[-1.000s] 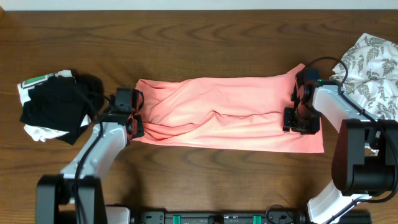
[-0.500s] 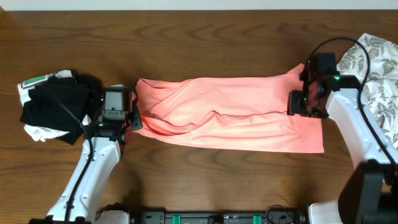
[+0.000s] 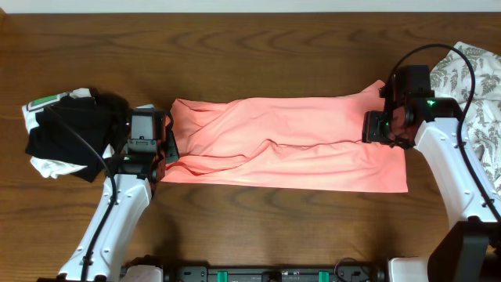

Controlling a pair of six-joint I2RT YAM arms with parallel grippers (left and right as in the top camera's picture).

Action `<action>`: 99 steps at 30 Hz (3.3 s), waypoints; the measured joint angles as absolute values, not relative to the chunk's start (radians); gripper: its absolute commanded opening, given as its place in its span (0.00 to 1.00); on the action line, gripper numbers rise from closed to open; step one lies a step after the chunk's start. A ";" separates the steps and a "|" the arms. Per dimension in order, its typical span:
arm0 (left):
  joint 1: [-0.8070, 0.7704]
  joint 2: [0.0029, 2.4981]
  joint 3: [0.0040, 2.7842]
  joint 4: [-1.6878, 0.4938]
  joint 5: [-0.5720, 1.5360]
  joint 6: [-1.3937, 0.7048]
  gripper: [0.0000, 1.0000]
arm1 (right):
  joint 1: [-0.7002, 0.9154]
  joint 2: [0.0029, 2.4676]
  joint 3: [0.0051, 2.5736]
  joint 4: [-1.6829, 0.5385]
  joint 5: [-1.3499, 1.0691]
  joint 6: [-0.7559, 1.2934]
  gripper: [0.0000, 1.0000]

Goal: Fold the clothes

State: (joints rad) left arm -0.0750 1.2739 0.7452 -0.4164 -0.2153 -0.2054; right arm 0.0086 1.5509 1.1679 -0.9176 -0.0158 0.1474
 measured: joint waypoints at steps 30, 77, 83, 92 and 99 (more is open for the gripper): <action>0.024 1.755 1.262 -0.464 0.324 -0.044 0.77 | -0.135 1.907 1.748 -0.872 -0.142 0.037 0.87; 0.055 1.936 1.266 -0.407 0.372 -0.044 0.77 | -0.179 2.352 1.851 -0.744 -0.229 0.004 0.69; 0.055 1.936 1.266 -0.406 0.372 -0.044 0.77 | -0.179 2.352 1.843 -0.731 -0.227 -0.002 0.46; 0.055 1.936 1.266 -0.406 0.372 -0.044 0.77 | -0.179 2.352 1.835 -0.736 -0.224 0.007 0.16; 0.055 1.936 1.266 -0.406 0.372 -0.044 0.77 | -0.179 2.352 1.834 -0.738 -0.224 0.007 0.13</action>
